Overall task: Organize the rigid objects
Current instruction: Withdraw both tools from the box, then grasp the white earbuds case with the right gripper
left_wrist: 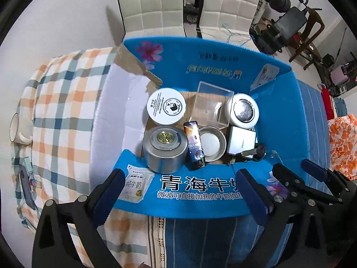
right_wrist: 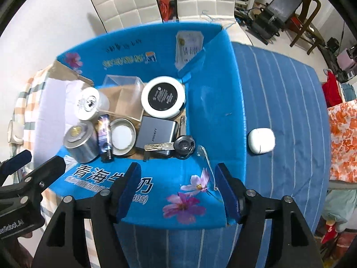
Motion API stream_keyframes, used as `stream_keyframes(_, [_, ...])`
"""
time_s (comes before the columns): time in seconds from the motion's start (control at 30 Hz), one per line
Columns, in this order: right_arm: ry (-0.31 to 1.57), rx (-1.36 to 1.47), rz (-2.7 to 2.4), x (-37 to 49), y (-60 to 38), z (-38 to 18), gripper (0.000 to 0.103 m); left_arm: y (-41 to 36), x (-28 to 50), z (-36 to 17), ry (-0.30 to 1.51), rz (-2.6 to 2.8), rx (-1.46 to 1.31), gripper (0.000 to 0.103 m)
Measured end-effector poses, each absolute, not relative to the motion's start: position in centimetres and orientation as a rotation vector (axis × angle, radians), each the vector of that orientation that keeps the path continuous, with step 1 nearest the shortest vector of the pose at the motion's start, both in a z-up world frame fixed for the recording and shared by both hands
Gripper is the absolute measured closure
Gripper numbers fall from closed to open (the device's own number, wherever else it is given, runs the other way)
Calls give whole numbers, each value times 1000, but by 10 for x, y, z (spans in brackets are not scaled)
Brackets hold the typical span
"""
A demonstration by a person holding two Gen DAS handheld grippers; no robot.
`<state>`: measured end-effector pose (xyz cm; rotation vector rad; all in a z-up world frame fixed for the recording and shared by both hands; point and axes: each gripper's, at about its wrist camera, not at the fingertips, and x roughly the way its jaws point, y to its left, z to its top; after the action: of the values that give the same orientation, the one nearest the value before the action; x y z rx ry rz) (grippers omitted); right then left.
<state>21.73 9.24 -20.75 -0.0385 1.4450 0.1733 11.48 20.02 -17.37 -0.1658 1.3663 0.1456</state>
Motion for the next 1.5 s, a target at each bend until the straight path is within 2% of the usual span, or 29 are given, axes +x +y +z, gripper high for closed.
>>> stream_keyframes(0.07, [1422,-43,179,219,91,-194,24,199,112,-164,1353,149,-162,2])
stream_keyframes(0.13, [1400,-30,195,214,88,-179,15,197,108,-152,1329,157,-165,2])
stream_keyframes(0.3, [1347,-20,207,203,82,-146,12,191,97,-121,1276,161,-147,1])
stream_keyframes(0.63, [1238,-7,228,182,62,-79,11,178,82,-67,1184,142,-122,1])
stream_keyframes(0.9, [1215,40,218,184,45,-63,7,171,90,-63,1171,113,-129,1])
stream_keyframes(1.07, [1206,107,80,201,3,-79,7,168,109,-91,1207,108,-155,1])
stream_keyframes(1.17, [1248,178,-65,218,-39,-112,7,162,124,-114,1227,120,-158,1])
stream_keyframes(1.33, [1388,406,-218,241,-102,-195,7,145,152,-156,1278,119,-146,1])
stream_keyframes(1.5, [1462,528,-253,258,-112,-258,7,133,175,-197,1350,117,-95,1])
